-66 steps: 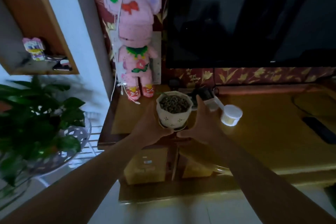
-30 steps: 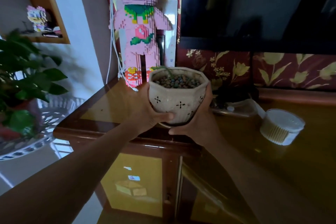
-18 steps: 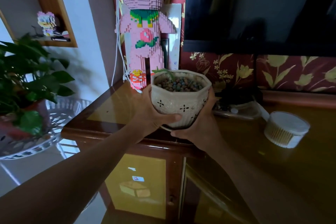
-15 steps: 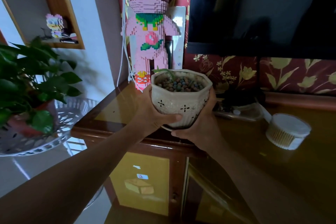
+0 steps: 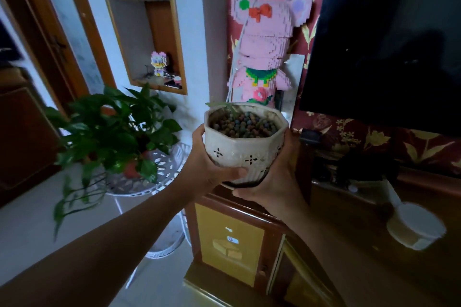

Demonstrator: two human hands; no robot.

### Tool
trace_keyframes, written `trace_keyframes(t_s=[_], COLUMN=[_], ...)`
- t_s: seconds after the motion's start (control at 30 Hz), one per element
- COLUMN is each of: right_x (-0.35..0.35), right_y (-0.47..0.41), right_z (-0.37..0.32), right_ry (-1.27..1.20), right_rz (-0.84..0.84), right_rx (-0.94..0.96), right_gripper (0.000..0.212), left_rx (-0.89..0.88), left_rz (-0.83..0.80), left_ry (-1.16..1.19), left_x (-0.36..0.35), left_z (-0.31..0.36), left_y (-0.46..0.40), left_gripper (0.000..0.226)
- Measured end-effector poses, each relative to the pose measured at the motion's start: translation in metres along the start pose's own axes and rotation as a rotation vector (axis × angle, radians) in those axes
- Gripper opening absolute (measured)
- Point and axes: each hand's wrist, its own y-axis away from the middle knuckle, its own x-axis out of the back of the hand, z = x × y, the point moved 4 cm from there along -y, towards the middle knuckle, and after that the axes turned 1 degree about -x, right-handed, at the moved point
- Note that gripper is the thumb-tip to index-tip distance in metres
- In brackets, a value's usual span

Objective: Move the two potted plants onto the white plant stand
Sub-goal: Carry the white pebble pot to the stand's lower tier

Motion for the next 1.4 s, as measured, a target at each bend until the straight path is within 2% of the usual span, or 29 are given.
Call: trace_keyframes(t_s=[0.23,0.4,0.6,0.77,1.07,1.4], right_x=[-0.046,-0.082,-0.134,-0.178,-0.235,-0.274], right_y=[0.016,0.036,0.077,0.115,0.163,0.178], right_z=[-0.048,-0.069,-0.103,-0.111,-0.076,0.023], right_ry=[-0.095,-0.061,-0.06,0.004,-0.043,-0.056], right_rz=[-0.11,-0.134,-0.173,-0.15,-0.138,-0.201], right_rx=[-0.018,-0.016,-0.037,-0.081,-0.123,-0.143], right_gripper=[0.147,0.145,0.145,0.146,0.139,0.14], left_rx=[0.046,0.056,0.052,0.079,0.133,0.181], left_rz=[0.085,0.127,0.109,0.077,0.061,0.106], left_ry=[0.001,-0.01,0.005,-0.005,-0.009,-0.081], left_x=[0.057,0.097,0.151,0.191,0.218,0.21], left_z=[0.029,0.033,0.028,0.008,-0.063,-0.167], left_y=[0.051,0.086,0.131,0.169,0.209,0.215], left_gripper=[0.124,0.115,0.115,0.127,0.121,0.12])
